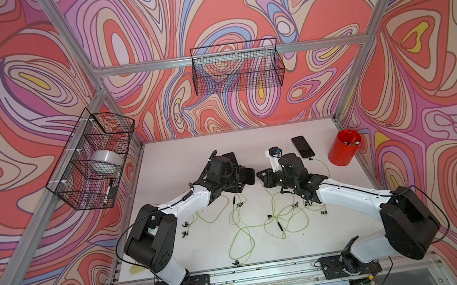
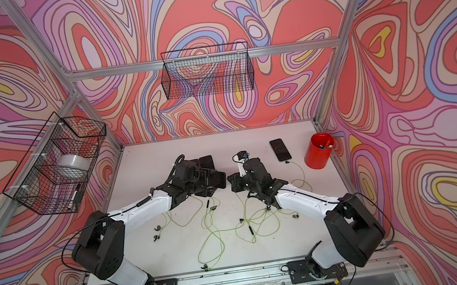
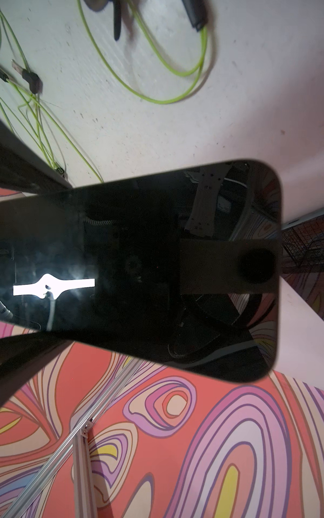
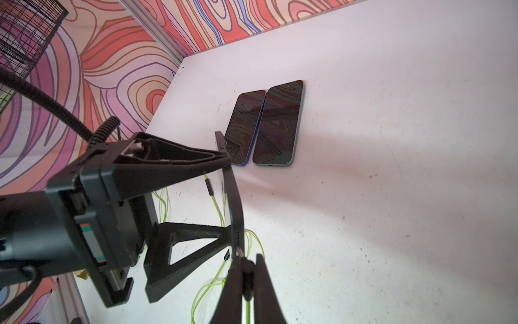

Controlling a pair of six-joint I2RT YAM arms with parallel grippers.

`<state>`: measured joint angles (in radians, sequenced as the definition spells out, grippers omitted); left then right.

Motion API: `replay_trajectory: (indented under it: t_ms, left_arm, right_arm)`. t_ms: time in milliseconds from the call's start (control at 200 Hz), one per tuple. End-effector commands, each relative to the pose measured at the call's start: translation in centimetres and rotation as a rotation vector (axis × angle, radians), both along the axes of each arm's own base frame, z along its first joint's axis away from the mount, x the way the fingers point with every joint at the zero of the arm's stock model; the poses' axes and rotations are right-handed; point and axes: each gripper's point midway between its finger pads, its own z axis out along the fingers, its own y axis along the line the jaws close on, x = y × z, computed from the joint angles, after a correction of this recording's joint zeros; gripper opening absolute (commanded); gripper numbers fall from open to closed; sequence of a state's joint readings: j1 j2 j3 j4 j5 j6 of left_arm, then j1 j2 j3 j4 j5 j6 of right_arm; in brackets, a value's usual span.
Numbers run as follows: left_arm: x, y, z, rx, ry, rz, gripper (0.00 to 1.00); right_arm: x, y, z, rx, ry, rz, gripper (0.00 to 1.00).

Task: Plug wired earphones into phones
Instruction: Insert the wired earphone into the phone.

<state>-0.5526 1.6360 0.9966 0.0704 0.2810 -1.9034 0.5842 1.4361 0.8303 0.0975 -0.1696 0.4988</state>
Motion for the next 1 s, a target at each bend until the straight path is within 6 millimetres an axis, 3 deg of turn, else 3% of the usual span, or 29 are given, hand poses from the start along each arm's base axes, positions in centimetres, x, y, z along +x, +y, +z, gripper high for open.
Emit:
replay_trajectory:
  t_ms: [0, 496, 997]
  left_arm:
    - [0.6, -0.3, 1.3, -0.042, -0.037, 0.013, 0.00]
    - [0.5, -0.6, 1.6, -0.058, -0.037, 0.010, 0.00]
    - [0.0, -2.8, 1.6, -0.148, -0.002, 0.013, 0.00]
  right_arm:
    - [-0.3, 0.2, 0.1, -0.005, -0.006, 0.007, 0.00]
    - [-0.1, 0.9, -1.6, -0.018, 0.023, 0.016, 0.00]
    - [1.0, 1.5, -0.4, -0.011, -0.072, -0.019, 0.00]
